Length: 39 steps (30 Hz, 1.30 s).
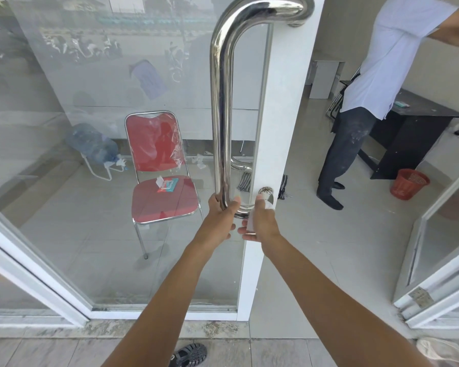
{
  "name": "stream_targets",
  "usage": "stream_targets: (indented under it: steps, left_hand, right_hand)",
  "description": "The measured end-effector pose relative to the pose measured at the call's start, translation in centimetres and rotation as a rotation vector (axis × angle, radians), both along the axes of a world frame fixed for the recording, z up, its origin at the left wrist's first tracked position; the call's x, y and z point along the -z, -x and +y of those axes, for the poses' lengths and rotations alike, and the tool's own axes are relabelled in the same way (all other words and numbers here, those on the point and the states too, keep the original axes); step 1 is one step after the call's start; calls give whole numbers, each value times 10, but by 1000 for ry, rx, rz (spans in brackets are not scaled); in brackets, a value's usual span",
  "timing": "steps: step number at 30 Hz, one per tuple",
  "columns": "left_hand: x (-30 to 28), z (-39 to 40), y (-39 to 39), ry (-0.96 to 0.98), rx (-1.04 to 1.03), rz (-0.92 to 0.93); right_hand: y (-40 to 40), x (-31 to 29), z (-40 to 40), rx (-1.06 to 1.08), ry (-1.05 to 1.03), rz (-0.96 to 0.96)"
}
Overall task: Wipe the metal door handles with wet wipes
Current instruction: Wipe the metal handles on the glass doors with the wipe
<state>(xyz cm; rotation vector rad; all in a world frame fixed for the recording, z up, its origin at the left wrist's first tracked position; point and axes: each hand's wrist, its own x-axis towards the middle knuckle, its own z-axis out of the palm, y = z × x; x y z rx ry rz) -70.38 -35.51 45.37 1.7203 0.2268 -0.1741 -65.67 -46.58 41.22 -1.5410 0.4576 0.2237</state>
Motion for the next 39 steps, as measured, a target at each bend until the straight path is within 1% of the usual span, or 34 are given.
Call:
stream_targets:
  steps: [3, 5, 7, 9, 12, 15, 17, 19, 20, 22, 24, 25, 27, 29, 30, 32, 35, 37, 38, 39]
  left_hand:
    - [2, -4, 1, 56, -32, 18]
    - [6, -4, 2, 66, -34, 28]
    - [9, -2, 3, 68, -31, 41]
    - [12, 2, 3, 90, -27, 53]
    - [14, 6, 3, 123, -33, 69]
    - [17, 8, 2, 160, -61, 69]
    - [18, 11, 3, 162, -122, 66]
    - [18, 14, 2, 179, -159, 57]
    - [17, 15, 2, 200, -168, 51]
    - [12, 18, 0, 233, -178, 45]
    - [7, 20, -3, 234, -183, 31]
    - [6, 22, -4, 229, -183, 23]
    - [4, 24, -5, 219, -179, 9]
    - [3, 26, -4, 208, -176, 9]
    - [3, 28, -4, 205, -179, 11]
    - [3, 29, -3, 203, -180, 16]
    - [2, 31, -4, 194, -178, 12]
    - [1, 31, -5, 193, -172, 6]
    - [0, 31, -5, 194, -170, 2]
    - [0, 30, -5, 198, -175, -1]
  right_hand:
    - [16, 11, 7, 10, -24, -84]
    - [24, 15, 1, 36, -65, -153]
    - [30, 11, -6, 55, -89, -180]
    - [34, 4, -10, 29, -114, -162]
    - [40, -8, -7, -45, -138, -70]
    - [46, -16, -3, -111, -98, -36]
    - [49, -18, -2, -163, -7, -55]
    - [50, -21, 0, -187, 127, -97]
    - [48, -22, 1, -199, 243, -153]
    - [44, -26, 2, -217, 545, -294]
    - [40, -28, 0, -173, 849, -453]
    - [39, -30, -1, -131, 956, -550]
    - [35, -31, -5, -55, 1095, -738]
    - [31, -28, -8, -25, 1224, -834]
    - [29, -24, -10, -66, 1280, -854]
    - [27, -14, -8, -231, 1364, -879]
    - [30, -3, 2, -383, 1356, -841]
    - [33, -4, 12, -423, 1302, -808]
    - [36, -7, 15, -432, 1239, -788]
    - [39, -14, 17, -441, 1135, -760]
